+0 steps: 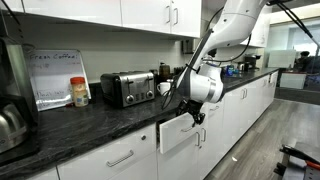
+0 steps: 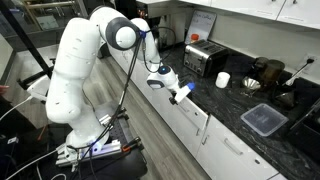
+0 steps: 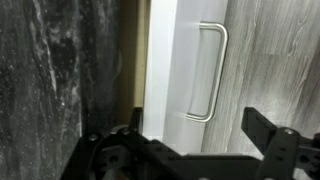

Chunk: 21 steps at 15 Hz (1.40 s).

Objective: Open the drawer then remove the cup from the drawer

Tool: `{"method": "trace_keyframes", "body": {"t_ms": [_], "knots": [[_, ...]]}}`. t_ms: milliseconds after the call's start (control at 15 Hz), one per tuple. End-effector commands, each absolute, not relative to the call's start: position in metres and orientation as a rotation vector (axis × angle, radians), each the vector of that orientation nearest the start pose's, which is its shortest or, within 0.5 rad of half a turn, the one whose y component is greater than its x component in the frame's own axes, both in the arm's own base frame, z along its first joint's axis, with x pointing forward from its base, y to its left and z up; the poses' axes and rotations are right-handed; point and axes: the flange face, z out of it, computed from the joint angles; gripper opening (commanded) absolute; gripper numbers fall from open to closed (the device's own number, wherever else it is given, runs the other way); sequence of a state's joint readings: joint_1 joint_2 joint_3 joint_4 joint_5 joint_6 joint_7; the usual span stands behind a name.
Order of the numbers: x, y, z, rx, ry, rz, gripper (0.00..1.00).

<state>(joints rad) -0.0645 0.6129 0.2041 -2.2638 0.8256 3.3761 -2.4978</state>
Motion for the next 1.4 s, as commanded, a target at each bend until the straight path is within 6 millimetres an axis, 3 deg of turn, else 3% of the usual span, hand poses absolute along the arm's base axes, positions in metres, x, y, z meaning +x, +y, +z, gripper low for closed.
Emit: {"method": "trace_keyframes", "body": {"t_ms": [0, 800, 1333], "knots": [[0.504, -0.013, 0.127, 1.872, 2.125, 0.319, 1.0], [0.442, -0.017, 0.131, 1.978, 2.103, 0.2, 1.0], [0.419, -0.009, 0.142, 2.053, 2.112, 0.164, 1.0]]}}
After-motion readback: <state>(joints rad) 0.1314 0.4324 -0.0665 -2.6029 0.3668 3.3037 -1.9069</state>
